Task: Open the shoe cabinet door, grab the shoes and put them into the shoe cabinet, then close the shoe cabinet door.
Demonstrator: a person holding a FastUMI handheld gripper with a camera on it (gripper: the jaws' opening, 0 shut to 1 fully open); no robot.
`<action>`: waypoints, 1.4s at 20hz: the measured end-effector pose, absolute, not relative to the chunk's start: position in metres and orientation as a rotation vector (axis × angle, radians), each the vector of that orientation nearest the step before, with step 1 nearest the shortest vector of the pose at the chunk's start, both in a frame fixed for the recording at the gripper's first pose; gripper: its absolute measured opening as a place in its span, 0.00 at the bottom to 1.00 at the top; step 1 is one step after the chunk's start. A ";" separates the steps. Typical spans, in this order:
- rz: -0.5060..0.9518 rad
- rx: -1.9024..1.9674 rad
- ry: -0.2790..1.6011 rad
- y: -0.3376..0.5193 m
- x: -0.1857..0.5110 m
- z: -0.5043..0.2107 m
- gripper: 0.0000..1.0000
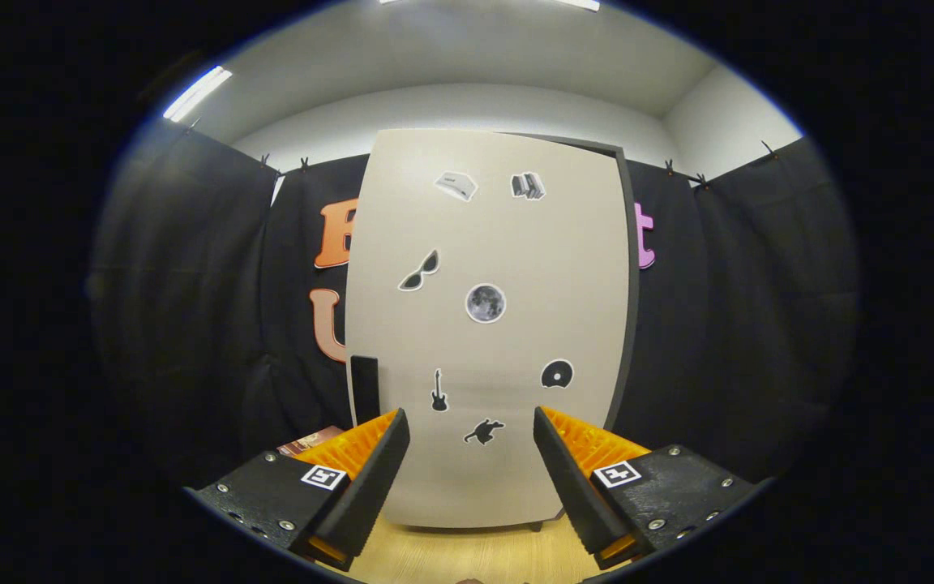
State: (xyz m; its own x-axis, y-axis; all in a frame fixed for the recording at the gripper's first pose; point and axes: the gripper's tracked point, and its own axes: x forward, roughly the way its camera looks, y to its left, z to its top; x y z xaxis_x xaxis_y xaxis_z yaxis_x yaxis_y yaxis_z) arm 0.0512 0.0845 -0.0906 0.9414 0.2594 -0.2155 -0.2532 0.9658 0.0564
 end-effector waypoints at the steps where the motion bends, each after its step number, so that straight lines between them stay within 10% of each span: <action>1: 0.253 0.036 0.219 0.077 0.046 -0.087 0.95; 28: 0.072 0.015 0.115 -0.034 -0.050 -0.038 0.95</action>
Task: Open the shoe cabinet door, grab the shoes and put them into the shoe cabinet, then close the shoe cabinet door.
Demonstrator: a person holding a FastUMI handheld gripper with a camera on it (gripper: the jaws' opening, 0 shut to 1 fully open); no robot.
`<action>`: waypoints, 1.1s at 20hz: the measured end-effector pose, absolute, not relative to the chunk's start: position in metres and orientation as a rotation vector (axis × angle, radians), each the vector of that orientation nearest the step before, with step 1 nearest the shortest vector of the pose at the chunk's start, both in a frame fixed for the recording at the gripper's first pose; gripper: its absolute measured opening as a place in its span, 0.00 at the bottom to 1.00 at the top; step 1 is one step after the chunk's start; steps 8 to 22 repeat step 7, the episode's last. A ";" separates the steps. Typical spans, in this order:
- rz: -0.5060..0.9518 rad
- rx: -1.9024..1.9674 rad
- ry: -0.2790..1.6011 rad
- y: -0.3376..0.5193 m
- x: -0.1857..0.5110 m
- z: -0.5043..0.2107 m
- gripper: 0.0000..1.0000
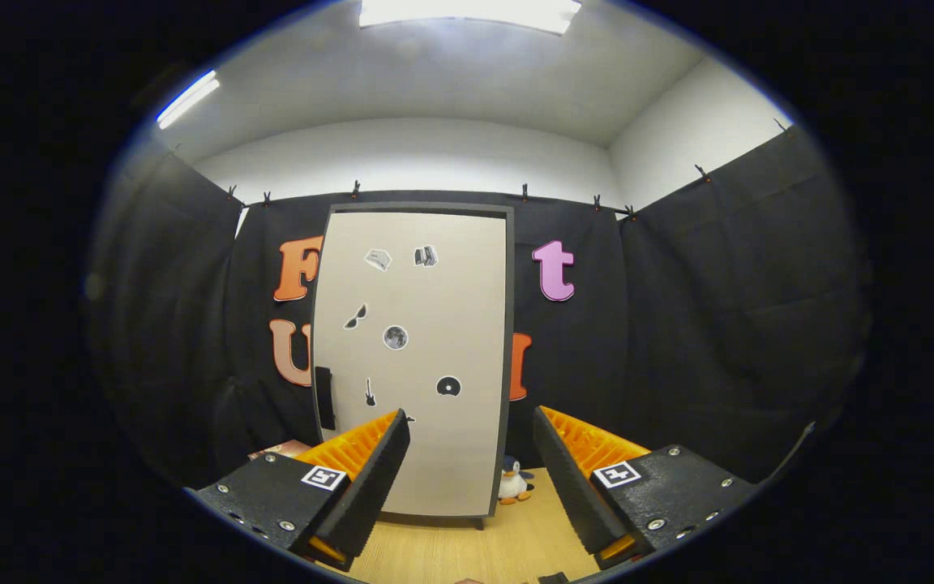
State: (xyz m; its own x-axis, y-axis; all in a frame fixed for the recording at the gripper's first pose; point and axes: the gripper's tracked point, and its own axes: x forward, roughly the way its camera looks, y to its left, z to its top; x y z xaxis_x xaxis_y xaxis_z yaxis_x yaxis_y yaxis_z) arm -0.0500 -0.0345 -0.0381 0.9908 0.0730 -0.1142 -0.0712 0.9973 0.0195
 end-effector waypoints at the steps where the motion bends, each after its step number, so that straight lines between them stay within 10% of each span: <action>1: 0.082 0.017 0.117 -0.031 -0.050 -0.039 0.95; 22: 0.087 -0.004 0.150 -0.018 -0.036 -0.060 0.95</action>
